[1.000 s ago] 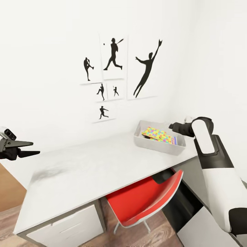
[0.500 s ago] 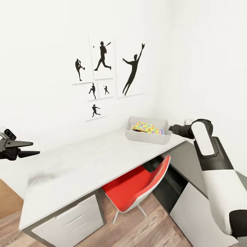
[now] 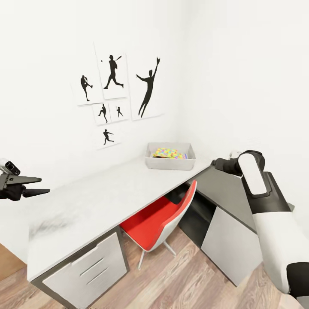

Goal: Put all the toys in the child's room - the three board games (two on the bed and one on the table), the two jigsaw puzzles on the table, and the tennis ball on the table - inside the toy box on the table in the child's room.

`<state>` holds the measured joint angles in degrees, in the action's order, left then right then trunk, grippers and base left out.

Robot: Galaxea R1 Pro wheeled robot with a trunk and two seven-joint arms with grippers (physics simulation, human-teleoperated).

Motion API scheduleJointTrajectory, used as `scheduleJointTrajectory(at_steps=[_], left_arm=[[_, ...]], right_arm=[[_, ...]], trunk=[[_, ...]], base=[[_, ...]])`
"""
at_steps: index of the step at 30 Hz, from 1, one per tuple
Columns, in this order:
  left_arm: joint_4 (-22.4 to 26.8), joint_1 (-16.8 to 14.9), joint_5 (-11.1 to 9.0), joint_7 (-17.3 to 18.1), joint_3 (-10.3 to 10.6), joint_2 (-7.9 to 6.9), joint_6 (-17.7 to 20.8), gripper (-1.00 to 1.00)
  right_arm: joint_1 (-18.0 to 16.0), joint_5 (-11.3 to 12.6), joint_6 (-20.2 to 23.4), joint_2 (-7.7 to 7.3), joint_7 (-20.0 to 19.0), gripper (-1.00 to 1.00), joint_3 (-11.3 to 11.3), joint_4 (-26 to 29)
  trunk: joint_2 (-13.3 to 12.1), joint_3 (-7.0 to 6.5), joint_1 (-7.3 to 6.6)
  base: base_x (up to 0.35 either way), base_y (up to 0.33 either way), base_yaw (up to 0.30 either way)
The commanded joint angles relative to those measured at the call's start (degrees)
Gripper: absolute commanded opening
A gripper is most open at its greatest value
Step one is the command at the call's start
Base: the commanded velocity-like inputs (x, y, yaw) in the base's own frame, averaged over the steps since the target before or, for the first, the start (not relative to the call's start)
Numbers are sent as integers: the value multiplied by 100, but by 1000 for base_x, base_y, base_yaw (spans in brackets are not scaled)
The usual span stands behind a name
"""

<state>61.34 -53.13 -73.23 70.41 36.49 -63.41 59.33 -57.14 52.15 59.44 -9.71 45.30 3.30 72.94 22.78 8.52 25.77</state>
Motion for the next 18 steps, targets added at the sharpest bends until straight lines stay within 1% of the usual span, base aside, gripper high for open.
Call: scheduleJointTrajectory(at_steps=[1,18], left_arm=[[-8,-22,-25,26,38,-6,35,100],[-8,-22,-28,26,34,-12,35,100]], right_arm=[[-8,50,15,-5,59,100,13,-10],[13,50,32,-11,58,100,8,-108]], trunk=[[14,11,2],[14,-36,2]], base=[[-273,169,-275],[-273,169,-275]])
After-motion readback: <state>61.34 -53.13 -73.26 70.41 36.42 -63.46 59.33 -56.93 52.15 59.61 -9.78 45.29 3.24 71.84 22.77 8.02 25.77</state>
